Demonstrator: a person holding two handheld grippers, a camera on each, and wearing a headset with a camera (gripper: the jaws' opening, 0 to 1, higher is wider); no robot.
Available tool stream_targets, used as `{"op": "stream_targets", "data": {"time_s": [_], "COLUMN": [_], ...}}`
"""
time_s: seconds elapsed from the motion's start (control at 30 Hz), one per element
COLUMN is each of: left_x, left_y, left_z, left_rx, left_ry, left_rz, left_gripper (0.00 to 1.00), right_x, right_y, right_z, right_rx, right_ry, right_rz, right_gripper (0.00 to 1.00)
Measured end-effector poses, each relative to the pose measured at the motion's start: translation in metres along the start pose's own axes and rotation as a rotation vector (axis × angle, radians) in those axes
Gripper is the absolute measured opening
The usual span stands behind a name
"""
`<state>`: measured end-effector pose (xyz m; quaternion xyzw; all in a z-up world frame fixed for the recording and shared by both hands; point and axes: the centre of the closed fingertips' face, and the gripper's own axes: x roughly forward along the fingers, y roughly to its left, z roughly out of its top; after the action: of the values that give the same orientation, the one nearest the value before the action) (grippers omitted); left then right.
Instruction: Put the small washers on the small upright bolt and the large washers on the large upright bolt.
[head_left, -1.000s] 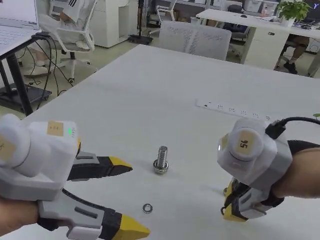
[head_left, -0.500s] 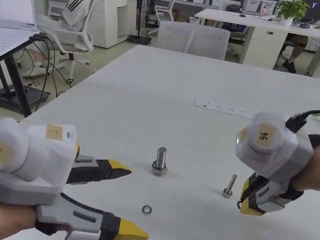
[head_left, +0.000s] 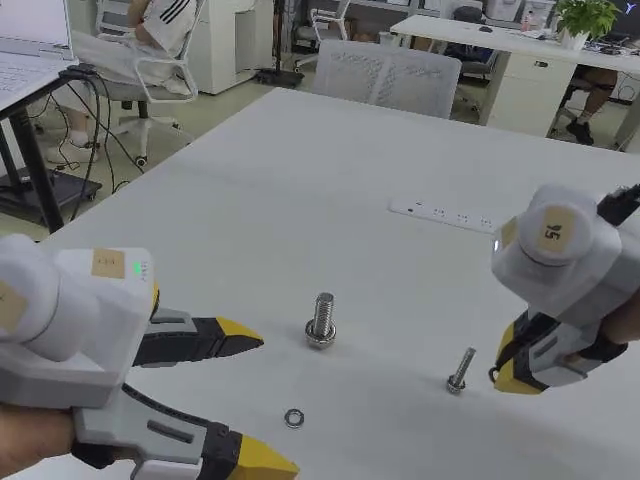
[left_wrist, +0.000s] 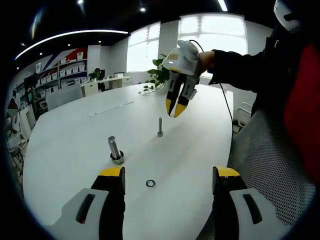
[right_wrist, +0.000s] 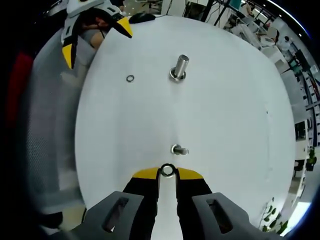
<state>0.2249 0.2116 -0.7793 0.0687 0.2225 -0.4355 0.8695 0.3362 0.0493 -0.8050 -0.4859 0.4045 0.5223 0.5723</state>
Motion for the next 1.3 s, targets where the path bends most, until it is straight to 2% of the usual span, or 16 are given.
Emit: {"op": "stream_targets", "data": {"time_s": [0.5,1.3], "left_x": [-0.001,0.001], "left_y": [0.002,0.002], "left_z": [-0.001,-0.005], "left_rx": [-0.006,-0.025], "left_ry": [0.001,0.010], "left_rz": [0.007,0.009], "left_gripper": [0.70,0.70], "right_x": [-0.005,0.015], "right_y": [-0.015,-0.017], "right_z": [0.015,0.017], "right_rx": [-0.037,-0.058], "right_ry": [-0.014,0.001], "right_rz": [-0.025,0.013], "right_gripper": [0.13,0.13]}}
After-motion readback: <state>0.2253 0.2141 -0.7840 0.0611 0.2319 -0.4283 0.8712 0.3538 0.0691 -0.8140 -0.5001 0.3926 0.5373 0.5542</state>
